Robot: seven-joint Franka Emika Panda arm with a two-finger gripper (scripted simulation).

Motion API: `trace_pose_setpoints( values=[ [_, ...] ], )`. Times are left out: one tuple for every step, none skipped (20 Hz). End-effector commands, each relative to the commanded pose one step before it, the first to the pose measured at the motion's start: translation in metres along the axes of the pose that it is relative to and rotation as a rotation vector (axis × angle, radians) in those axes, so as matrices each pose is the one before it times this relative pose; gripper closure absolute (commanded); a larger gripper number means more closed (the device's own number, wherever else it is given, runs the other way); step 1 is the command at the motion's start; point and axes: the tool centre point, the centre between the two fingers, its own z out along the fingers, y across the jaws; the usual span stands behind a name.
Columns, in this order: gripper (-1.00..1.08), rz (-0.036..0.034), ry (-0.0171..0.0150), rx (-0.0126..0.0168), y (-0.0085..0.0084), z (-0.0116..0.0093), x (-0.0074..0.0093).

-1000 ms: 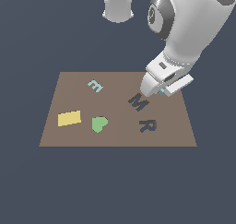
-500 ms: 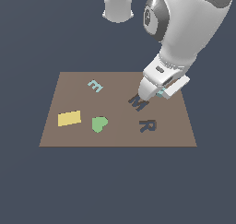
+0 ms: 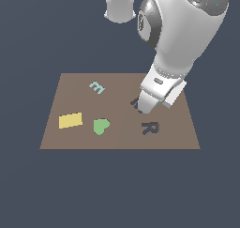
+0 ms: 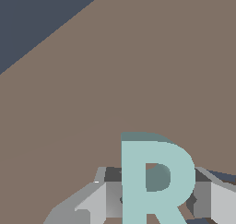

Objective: Insert a designated object into the corresponding slot on a board.

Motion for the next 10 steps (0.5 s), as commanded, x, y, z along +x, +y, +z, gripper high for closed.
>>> trace_pose_setpoints(
  values=[
    [1.08,-0.07456,0.00012,-0.00001,0.01212,-0.00096,0.0003],
    [1.08,-0.03245,-0.00005,0.00014,0.00522,-0.00033,0.00015],
    [1.08,-0.03348,-0.00006,0.00015,0.00539,-0.00034,0.00017],
    [1.08,-0.03379,-0.00006,0.00016,0.00544,-0.00034,0.00018],
    [1.08,-0.03398,-0.00006,0.00016,0.00547,-0.00034,0.0002],
    [1.08,-0.03417,-0.00007,0.00017,0.0055,-0.00034,0.00022],
    [1.08,-0.03385,-0.00007,0.00017,0.00544,-0.00034,0.00025],
    [1.08,-0.03277,-0.00007,0.00017,0.00527,-0.00032,0.00025],
    [1.08,-0.03168,-0.00007,0.00017,0.00508,-0.00031,0.00027],
    [1.08,-0.03056,-0.00007,0.00017,0.0049,-0.00029,0.00028]
  ],
)
